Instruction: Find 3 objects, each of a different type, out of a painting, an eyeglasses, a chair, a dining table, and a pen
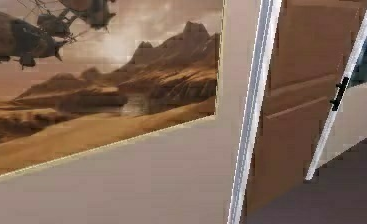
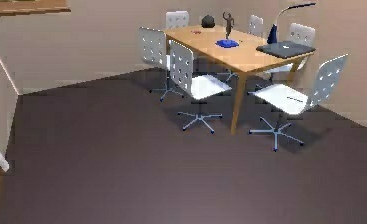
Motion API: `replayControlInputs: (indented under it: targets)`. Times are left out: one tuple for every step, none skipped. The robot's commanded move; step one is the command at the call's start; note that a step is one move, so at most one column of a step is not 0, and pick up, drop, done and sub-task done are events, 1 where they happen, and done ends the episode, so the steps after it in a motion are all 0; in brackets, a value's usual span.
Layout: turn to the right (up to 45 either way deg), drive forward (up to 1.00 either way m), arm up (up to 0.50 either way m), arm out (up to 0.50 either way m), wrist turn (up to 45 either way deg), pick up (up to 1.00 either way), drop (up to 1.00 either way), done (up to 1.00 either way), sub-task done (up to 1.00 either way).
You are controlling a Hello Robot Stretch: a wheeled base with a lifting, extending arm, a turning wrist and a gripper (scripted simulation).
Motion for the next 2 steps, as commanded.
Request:
replayControlInputs:
  targets:
    - [-18.0,0.0,0.0,0.0,0.0,0.0,0.0,0.0,0.0]
    - [0.0,0.0,0.0,0.0,0.0,0.0,0.0,0.0,1.0]
